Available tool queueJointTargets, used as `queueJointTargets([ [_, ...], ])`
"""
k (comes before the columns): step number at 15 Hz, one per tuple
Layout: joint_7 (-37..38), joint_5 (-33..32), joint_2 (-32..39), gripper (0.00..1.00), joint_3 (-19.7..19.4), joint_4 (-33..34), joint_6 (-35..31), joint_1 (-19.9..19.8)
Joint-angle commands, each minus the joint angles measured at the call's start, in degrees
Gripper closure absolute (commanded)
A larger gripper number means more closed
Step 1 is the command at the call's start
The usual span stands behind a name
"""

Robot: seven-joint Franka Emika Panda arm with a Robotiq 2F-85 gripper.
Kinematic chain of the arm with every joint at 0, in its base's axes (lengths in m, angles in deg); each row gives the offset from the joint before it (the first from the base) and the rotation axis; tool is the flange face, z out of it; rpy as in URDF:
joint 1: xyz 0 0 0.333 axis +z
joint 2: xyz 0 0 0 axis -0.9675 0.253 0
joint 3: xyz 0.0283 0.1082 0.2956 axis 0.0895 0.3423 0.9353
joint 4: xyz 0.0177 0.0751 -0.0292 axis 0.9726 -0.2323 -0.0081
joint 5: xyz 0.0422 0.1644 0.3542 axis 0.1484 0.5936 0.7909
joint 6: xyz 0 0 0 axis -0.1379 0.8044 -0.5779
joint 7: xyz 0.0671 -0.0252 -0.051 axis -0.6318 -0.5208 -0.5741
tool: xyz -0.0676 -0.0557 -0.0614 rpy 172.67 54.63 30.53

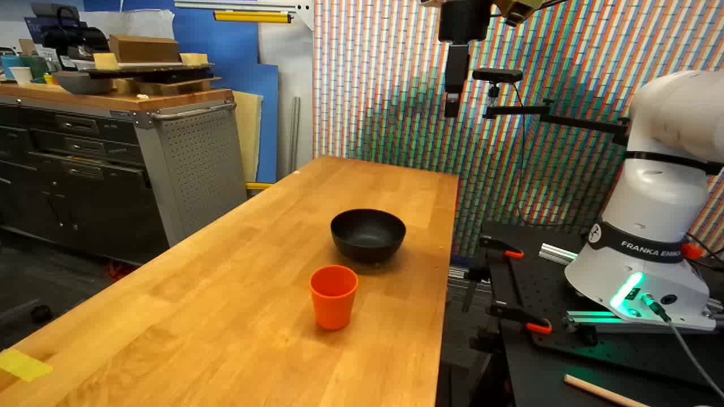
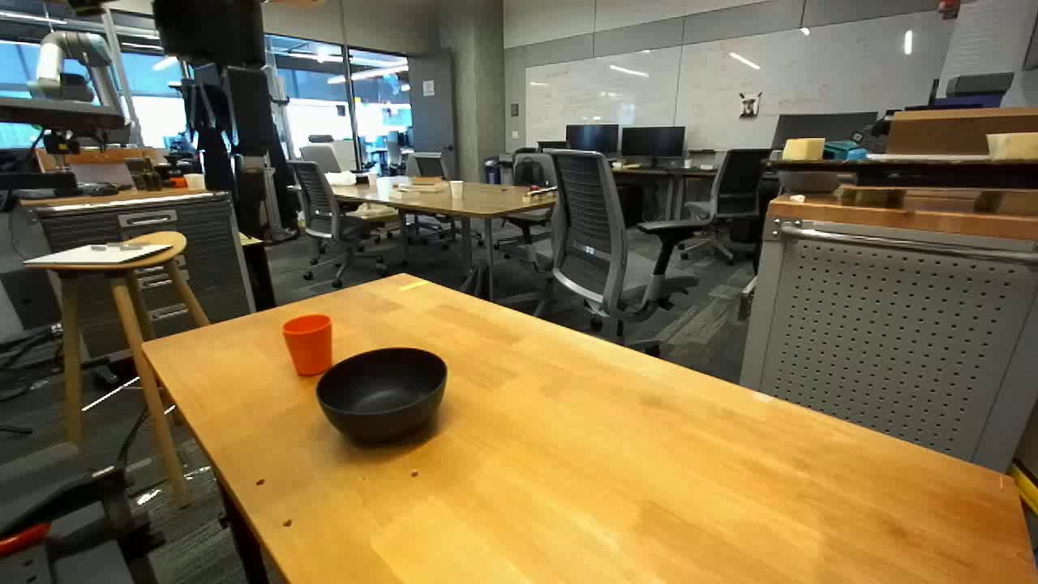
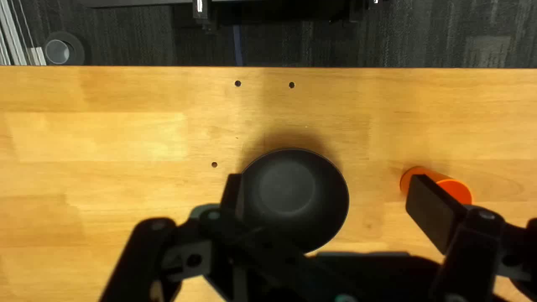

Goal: Put the orange cup inside the black bowl

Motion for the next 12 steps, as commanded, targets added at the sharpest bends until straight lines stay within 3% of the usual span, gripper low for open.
queueJointTargets([
  [1,-0.1,0.0,0.0,0.0,0.1,0.1,0.1,-0.1],
  [8,-0.1,0.0,0.0,0.0,0.1,0.3,0.1,-0.1],
  [12,2.9,2.2,6.2,0.0,2.7,-4.0,-10.6,1.7],
])
